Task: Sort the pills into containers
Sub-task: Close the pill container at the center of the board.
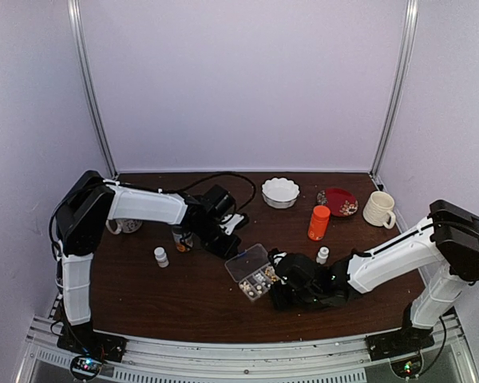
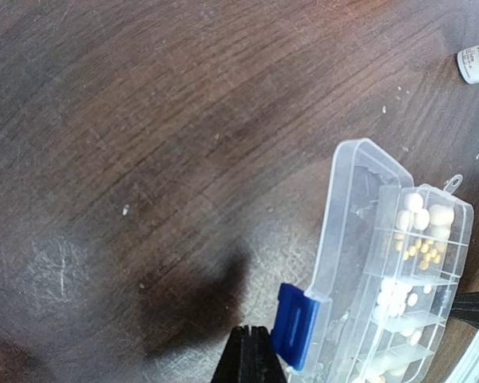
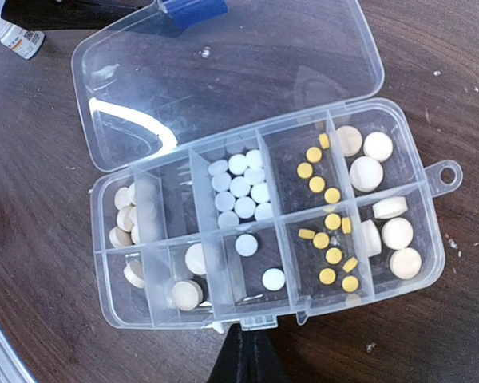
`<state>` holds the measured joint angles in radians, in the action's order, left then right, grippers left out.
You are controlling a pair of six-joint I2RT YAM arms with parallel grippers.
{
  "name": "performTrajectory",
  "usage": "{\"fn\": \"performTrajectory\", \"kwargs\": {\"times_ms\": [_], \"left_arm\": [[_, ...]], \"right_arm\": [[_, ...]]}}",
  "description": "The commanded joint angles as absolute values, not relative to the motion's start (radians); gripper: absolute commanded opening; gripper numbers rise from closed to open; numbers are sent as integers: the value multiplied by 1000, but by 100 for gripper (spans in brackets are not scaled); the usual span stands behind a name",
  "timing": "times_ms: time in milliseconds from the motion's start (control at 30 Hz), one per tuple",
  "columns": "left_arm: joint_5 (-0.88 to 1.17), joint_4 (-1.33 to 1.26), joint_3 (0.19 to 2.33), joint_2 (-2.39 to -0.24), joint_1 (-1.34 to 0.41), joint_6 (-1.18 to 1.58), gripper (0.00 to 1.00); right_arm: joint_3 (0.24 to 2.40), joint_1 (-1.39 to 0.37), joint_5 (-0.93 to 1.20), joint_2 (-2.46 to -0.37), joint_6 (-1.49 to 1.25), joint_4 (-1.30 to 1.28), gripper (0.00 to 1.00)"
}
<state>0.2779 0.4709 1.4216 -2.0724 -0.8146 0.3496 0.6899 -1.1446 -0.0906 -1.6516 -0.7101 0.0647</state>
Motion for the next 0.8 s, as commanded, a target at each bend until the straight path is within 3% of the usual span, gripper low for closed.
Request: {"fn": "performTrajectory", "kwargs": {"times_ms": [0,467,767], "left_arm": [[354,451,1436,-2035,-810,355,0],[457,385,1376,-1967,-829,411,0],[482,384,1348,-1951,-852,405,21]], "right_arm": [[695,-1131,-79,-1670,-700,33,0],[707,-1118,-77,-1664,-681,15,0],[700,-1116,-77,-1657,-684,28,0]]}}
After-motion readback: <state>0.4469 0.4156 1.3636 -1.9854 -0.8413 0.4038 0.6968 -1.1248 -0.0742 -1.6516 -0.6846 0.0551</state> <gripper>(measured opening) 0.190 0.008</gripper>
